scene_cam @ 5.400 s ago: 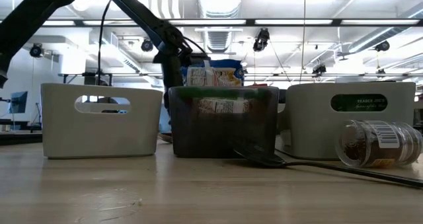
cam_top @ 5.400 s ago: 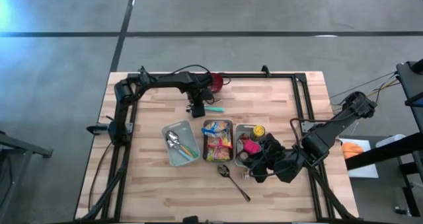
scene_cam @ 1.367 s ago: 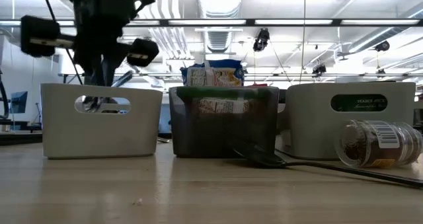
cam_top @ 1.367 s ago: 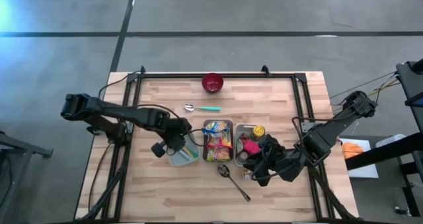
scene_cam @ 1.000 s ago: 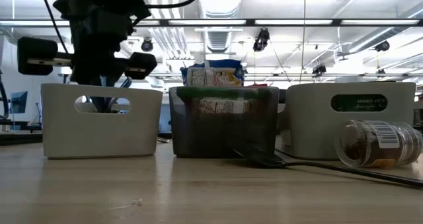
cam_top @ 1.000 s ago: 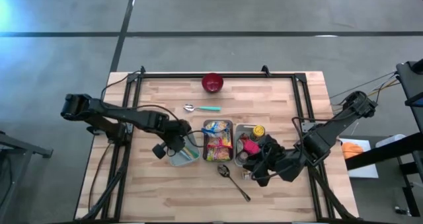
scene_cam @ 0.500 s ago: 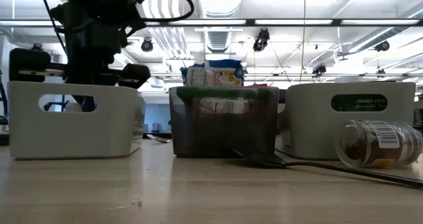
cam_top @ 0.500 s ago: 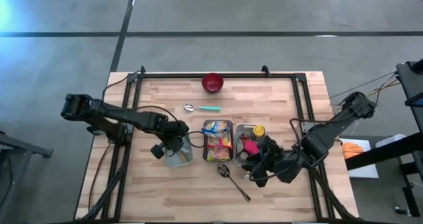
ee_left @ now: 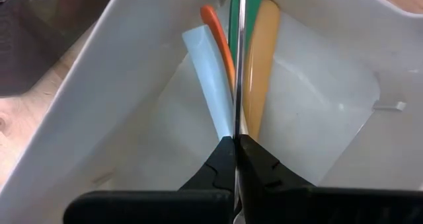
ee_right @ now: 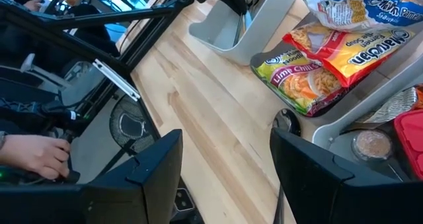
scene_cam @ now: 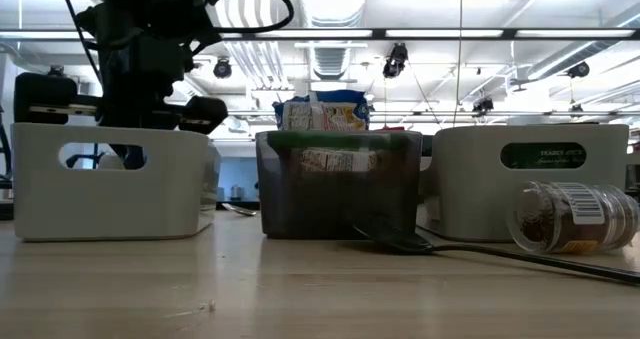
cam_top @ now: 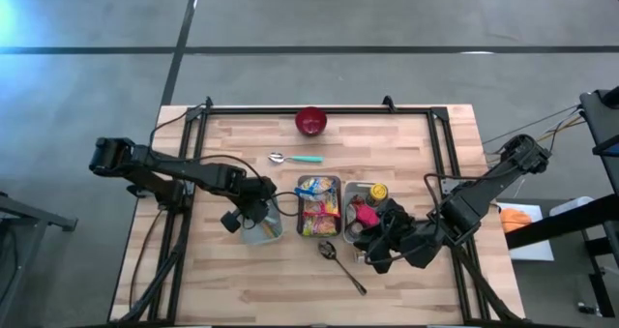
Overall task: Pick & Place Food Item
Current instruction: Put the silver spoon into the left gray bin
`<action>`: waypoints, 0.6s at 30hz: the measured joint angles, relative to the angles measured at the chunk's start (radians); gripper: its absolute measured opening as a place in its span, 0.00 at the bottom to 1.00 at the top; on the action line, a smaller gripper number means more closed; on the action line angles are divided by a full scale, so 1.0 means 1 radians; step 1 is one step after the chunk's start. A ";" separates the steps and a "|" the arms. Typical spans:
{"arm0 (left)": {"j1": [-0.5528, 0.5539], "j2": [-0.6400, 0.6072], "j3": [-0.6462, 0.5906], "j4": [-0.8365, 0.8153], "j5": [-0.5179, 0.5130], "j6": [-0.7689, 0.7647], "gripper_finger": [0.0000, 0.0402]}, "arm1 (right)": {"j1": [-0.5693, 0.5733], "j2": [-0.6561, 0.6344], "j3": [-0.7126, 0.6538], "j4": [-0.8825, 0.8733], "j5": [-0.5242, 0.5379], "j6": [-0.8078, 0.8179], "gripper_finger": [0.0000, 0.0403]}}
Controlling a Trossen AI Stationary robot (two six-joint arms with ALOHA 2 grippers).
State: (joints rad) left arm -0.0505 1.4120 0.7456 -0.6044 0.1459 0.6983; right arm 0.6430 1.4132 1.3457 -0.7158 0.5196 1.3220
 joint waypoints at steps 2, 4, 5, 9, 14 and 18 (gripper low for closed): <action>0.000 0.000 0.000 0.000 0.000 0.000 0.00 | 0.000 0.000 0.000 0.000 0.000 0.003 0.56; 0.000 0.000 0.001 -0.002 0.000 0.001 0.00 | 0.000 0.000 0.000 0.000 0.000 0.003 0.56; 0.000 0.000 0.001 -0.002 0.000 0.001 0.00 | 0.000 0.000 0.000 0.000 0.000 0.003 0.56; 0.000 0.000 0.002 -0.022 -0.019 0.002 0.02 | 0.000 0.000 0.000 0.000 0.000 0.007 0.56; 0.000 0.000 0.002 -0.029 -0.027 0.000 0.12 | 0.000 0.000 -0.001 0.000 0.000 0.007 0.56; 0.000 0.000 0.013 -0.031 -0.026 -0.020 0.21 | 0.000 0.000 -0.001 0.000 -0.001 0.005 0.56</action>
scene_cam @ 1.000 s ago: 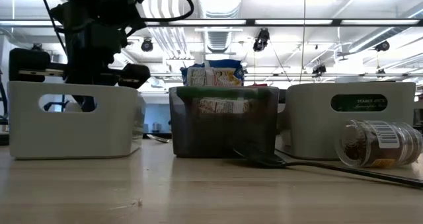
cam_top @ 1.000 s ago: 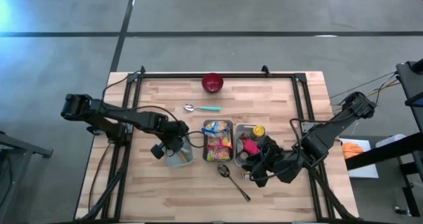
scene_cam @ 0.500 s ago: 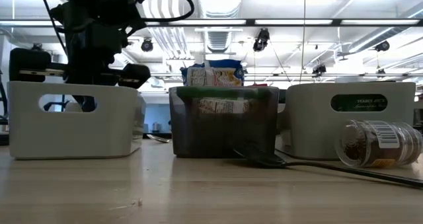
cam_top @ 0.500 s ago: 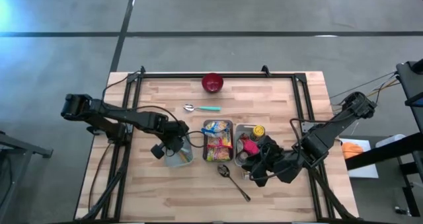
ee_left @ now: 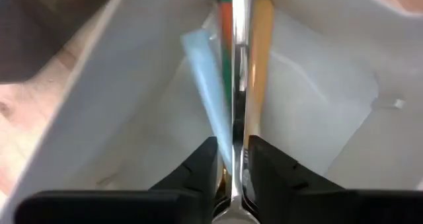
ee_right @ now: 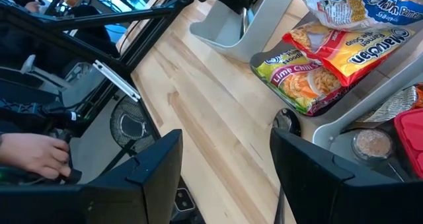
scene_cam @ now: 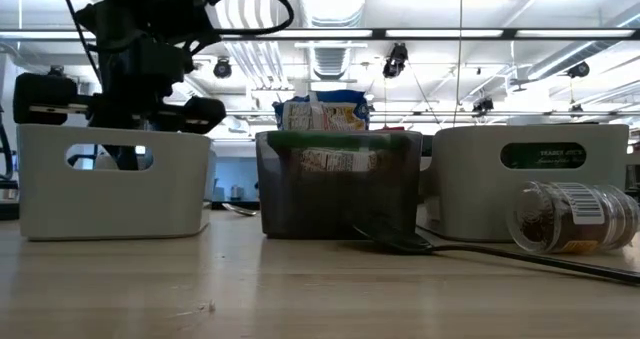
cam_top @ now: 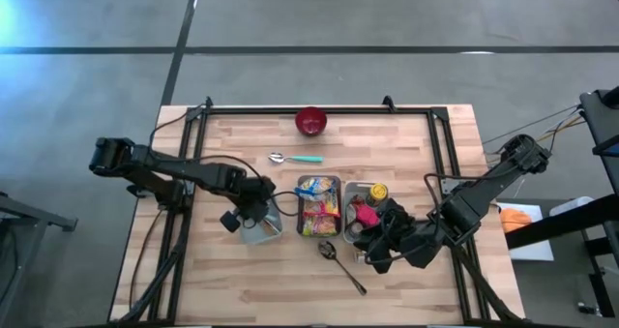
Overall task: Pick & Place Food Item
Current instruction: Put the silver spoon into the left gray bin, then put the light green spoon into the left gray bin
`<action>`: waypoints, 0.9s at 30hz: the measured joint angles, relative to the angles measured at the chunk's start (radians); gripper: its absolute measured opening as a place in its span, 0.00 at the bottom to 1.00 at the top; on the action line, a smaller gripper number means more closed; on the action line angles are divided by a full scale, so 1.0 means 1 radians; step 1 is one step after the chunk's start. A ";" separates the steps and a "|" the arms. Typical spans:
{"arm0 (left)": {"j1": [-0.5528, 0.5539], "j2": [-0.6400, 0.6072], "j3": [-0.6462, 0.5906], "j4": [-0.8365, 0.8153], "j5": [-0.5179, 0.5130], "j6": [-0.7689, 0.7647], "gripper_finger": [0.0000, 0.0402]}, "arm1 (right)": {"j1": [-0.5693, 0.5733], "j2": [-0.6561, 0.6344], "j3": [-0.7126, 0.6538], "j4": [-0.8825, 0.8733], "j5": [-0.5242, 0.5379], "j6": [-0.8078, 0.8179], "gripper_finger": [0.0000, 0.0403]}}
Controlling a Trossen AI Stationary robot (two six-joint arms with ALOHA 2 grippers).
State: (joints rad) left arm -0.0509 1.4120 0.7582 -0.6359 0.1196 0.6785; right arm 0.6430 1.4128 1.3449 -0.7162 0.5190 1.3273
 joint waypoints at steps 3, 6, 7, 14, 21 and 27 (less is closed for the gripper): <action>0.000 0.000 0.017 -0.003 0.000 -0.031 0.28 | 0.000 0.000 0.000 -0.001 -0.001 -0.003 0.56; 0.000 0.000 0.045 -0.016 0.000 -0.059 0.33 | 0.000 0.000 0.000 -0.002 -0.001 -0.003 0.56; 0.000 0.000 0.055 -0.023 0.000 -0.064 0.35 | 0.000 0.000 0.000 -0.002 -0.001 -0.003 0.56; 0.006 -0.001 0.160 -0.092 0.000 -0.220 0.42 | 0.000 0.000 0.000 -0.003 -0.004 -0.010 0.56; 0.059 -0.001 0.294 -0.189 -0.026 -0.437 0.43 | 0.000 0.000 0.000 -0.003 -0.005 -0.019 0.56; 0.175 -0.002 0.356 -0.144 -0.092 -0.451 0.43 | 0.000 0.000 0.000 -0.003 -0.005 -0.022 0.56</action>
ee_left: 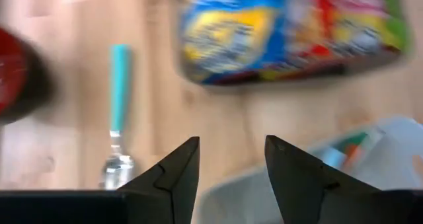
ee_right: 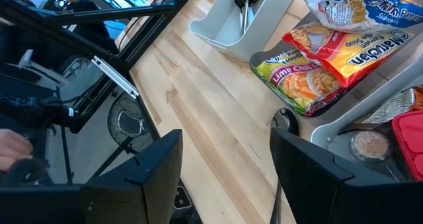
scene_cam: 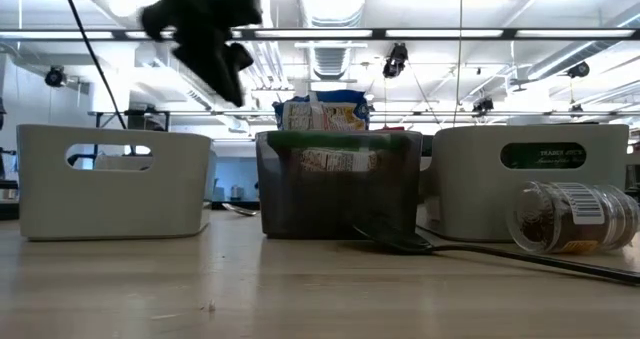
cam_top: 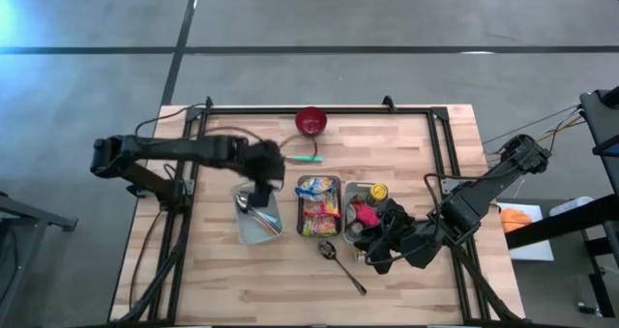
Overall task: Pick & Place Food Item
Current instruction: Put the light green spoon into the left gray bin
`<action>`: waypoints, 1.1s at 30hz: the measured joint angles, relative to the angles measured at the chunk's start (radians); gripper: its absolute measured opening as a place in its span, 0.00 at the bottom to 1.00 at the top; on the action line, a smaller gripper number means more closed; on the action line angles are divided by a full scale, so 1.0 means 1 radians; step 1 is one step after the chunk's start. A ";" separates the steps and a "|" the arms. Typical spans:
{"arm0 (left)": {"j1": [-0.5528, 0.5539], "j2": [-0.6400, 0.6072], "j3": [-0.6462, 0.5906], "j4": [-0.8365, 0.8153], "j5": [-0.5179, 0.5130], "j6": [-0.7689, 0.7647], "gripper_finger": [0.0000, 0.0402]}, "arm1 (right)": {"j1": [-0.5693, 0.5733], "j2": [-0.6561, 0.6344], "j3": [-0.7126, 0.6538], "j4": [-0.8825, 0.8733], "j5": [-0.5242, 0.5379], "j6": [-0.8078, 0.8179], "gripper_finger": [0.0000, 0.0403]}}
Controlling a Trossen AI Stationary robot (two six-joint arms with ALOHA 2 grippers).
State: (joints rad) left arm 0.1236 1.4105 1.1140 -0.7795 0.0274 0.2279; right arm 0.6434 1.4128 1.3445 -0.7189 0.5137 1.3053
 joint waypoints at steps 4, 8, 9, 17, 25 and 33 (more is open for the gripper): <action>0.118 0.000 -0.006 0.059 -0.002 0.009 0.43 | 0.000 0.000 0.000 0.000 0.000 0.001 0.56; 0.225 0.023 -0.003 0.079 0.003 0.029 0.43 | 0.000 -0.001 0.000 0.000 0.000 0.001 0.56; 0.250 0.038 -0.001 0.074 0.006 0.021 0.43 | 0.000 -0.001 0.000 0.000 0.000 0.001 0.56; 0.307 0.216 0.080 0.042 0.028 0.032 0.43 | 0.000 -0.001 -0.001 0.000 0.001 0.025 0.56; 0.302 0.356 0.167 0.005 0.114 0.204 0.43 | 0.001 -0.001 -0.004 0.000 0.001 0.082 0.56; 0.304 0.428 0.175 0.084 0.111 0.246 0.43 | 0.007 -0.001 -0.004 0.001 0.001 0.117 0.56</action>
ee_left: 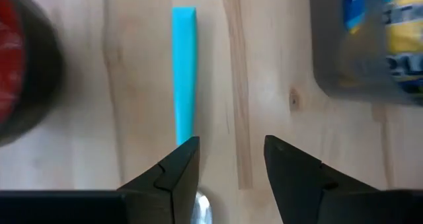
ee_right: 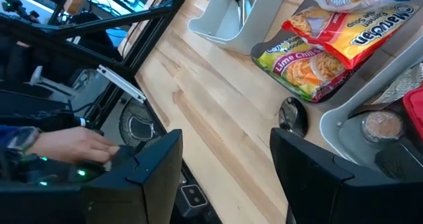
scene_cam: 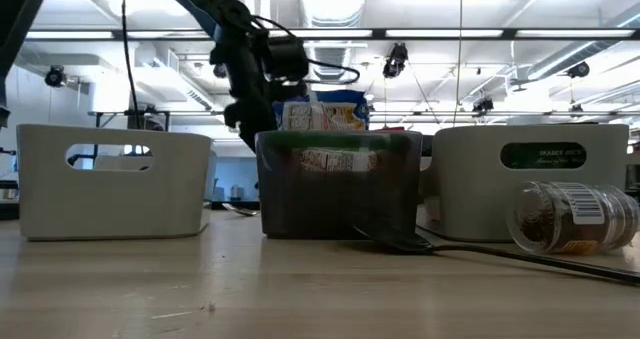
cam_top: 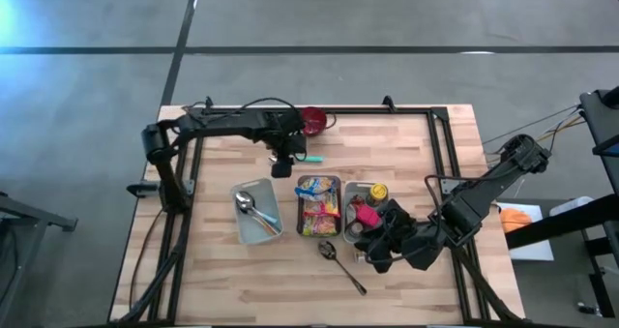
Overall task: Pick & Place Food Item
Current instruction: Put the light green spoon into the left gray bin
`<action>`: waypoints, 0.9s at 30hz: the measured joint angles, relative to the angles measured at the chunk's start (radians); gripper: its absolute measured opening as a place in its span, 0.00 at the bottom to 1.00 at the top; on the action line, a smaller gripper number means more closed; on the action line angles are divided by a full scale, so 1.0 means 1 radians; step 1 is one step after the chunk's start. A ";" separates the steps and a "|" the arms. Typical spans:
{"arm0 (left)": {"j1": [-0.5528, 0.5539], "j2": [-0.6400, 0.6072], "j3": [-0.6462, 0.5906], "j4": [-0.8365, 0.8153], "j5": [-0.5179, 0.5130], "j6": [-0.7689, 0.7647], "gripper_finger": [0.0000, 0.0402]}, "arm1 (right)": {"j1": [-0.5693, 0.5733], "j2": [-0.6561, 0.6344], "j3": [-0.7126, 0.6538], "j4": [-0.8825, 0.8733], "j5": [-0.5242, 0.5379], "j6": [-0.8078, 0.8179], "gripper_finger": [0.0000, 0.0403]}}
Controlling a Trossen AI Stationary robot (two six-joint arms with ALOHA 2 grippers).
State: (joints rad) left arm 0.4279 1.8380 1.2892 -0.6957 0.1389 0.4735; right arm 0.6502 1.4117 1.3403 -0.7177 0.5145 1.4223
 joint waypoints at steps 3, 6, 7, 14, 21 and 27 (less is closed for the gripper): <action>0.000 0.044 0.004 0.001 0.001 -0.009 0.43 | 0.000 0.000 0.000 0.000 0.000 0.001 0.56; 0.000 0.086 0.027 -0.003 -0.027 -0.035 0.43 | 0.000 0.000 0.000 -0.001 0.000 0.012 0.56; 0.000 0.097 0.035 -0.003 -0.053 -0.051 0.43 | 0.000 0.000 0.000 -0.001 0.000 0.013 0.56; 0.005 0.139 0.071 -0.006 -0.094 -0.062 0.43 | 0.000 0.000 -0.001 0.000 0.000 0.019 0.56; 0.006 0.180 0.064 -0.010 -0.094 -0.035 0.43 | 0.000 0.000 -0.002 0.001 0.001 0.030 0.56; 0.007 0.208 0.067 -0.011 -0.091 -0.035 0.43 | 0.000 0.000 -0.002 0.001 0.001 0.030 0.56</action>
State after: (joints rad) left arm 0.4347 2.0461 1.3563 -0.7071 0.0475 0.4381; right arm 0.6502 1.4117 1.3388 -0.7166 0.5152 1.4527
